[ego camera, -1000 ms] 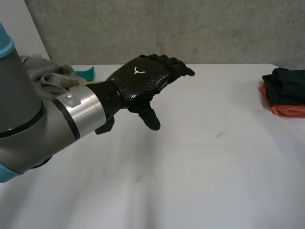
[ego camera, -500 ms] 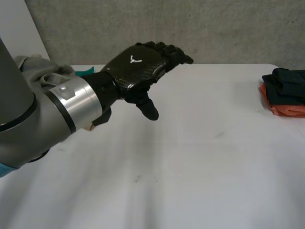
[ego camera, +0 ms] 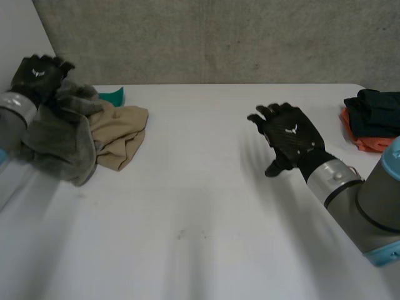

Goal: Fold the laundry.

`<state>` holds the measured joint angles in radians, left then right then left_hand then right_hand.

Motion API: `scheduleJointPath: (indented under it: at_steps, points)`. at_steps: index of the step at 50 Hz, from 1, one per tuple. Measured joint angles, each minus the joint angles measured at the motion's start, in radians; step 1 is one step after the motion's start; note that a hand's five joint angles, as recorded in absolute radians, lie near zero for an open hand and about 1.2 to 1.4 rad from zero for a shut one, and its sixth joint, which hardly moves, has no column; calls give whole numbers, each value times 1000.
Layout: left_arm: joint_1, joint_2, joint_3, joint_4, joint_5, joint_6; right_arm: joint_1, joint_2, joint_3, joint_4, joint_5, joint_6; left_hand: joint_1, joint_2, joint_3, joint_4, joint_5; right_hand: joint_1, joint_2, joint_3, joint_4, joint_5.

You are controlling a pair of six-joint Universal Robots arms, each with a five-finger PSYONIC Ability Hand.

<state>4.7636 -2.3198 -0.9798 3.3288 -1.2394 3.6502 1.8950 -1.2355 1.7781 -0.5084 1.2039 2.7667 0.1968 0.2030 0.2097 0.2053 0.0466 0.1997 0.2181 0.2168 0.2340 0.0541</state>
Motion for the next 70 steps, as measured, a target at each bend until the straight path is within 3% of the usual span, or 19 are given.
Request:
scheduleJointPath:
  at_steps: [7,9,10,13,19,23,30,38,39,40,41,42,46,54,60,64,70]
  points:
    - [41,-175,108,82,-29,94,-17,8,33,0,11,-32,9,10,8,5,4,0,0,0,0,0]
    - [50,-227,137,121,-39,104,-22,7,45,0,13,-35,362,311,301,311,296,0,0,0,0,0]
    - [50,-240,143,137,-41,102,-23,7,49,0,14,-35,642,570,558,569,546,0,0,0,0,0]
    - [44,-247,146,156,-43,91,-24,5,57,0,16,-34,886,911,896,902,856,0,0,0,0,0]
    - [0,-205,129,182,-48,40,-33,0,68,0,26,-32,886,983,965,989,892,0,0,0,0,0]
    - [-56,-104,69,191,-51,-31,-43,-10,71,0,39,-32,886,985,968,989,892,0,0,0,0,0]
    - [-224,244,-174,215,-32,-288,-86,-52,64,-2,74,-28,886,987,972,993,892,0,0,0,0,0]
    - [-446,488,-445,225,114,-511,-121,-93,59,-2,83,-20,886,987,972,993,893,0,0,0,0,0]
    - [-458,490,-460,225,131,-516,-122,-95,59,-3,83,-20,855,965,950,971,871,0,0,0,0,0]
    - [-488,491,-495,223,176,-524,-124,-98,58,-3,83,-20,573,713,699,718,624,0,0,0,0,0]
    - [-506,486,-516,223,205,-525,-126,-101,57,-3,83,-20,451,606,595,612,521,0,0,0,0,0]
    - [-524,480,-534,222,233,-524,-127,-103,56,-3,83,-20,149,312,306,335,246,0,0,0,0,0]
    - [-569,454,-576,218,300,-509,-132,-106,51,-3,83,-19,-6,18,17,15,0,0,0,0,0,0]
    - [-570,432,-584,207,270,-485,-160,-110,24,14,80,-14,-6,-1,-1,-2,-2,0,0,0,0,0]
    - [-494,434,-564,173,143,-479,-181,-120,-34,133,70,-7,-6,-1,-1,-2,-2,0,0,0,0,0]
    - [-449,409,-534,132,86,-468,-185,-123,-121,366,59,-8,-6,-1,-1,-2,-2,0,0,0,0,0]
    - [-435,298,-465,78,74,-385,-185,-117,-188,576,50,-15,-6,-1,-1,-2,-2,0,0,0,0,0]
